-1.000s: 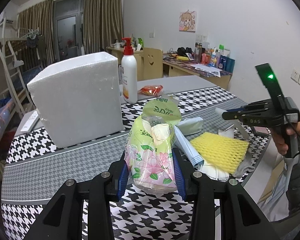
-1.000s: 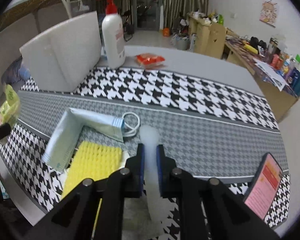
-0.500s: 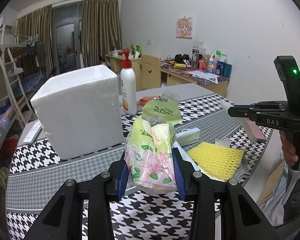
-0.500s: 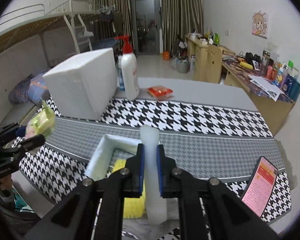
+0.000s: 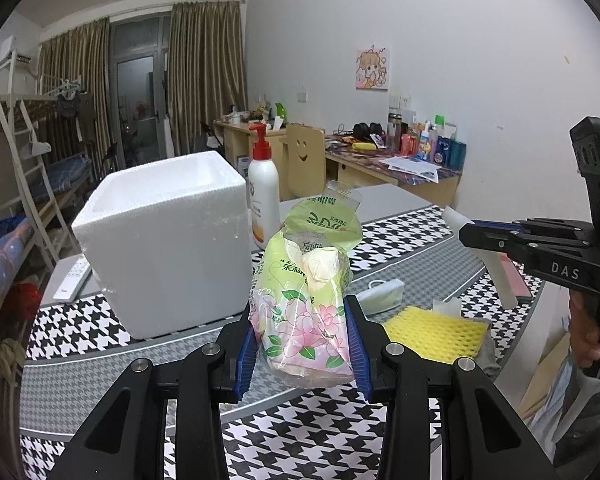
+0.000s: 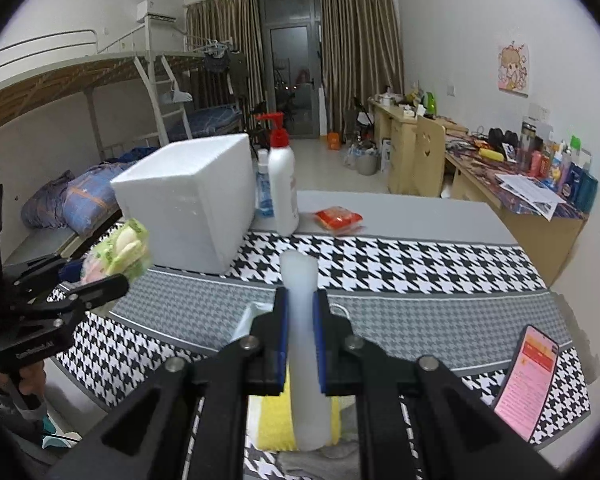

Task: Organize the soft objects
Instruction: 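Carry the tissue pack and white tube over the white foam box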

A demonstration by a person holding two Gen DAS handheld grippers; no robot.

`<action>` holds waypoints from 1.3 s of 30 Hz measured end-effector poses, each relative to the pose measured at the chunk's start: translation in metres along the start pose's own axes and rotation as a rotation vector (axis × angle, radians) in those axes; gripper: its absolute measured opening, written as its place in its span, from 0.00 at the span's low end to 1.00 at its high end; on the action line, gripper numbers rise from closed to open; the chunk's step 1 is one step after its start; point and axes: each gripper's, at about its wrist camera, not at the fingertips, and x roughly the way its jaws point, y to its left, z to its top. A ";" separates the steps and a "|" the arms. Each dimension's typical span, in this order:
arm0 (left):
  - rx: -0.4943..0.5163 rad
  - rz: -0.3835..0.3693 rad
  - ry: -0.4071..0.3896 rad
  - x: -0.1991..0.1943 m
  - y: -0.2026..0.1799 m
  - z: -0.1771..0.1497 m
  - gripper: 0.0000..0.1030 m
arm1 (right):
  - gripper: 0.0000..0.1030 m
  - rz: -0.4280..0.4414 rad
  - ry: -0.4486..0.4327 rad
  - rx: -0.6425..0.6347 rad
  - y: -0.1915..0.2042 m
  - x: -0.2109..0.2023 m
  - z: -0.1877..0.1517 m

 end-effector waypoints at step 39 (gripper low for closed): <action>0.015 0.105 -0.104 -0.003 0.020 0.072 0.40 | 0.14 -0.021 -0.133 0.022 0.035 -0.003 0.054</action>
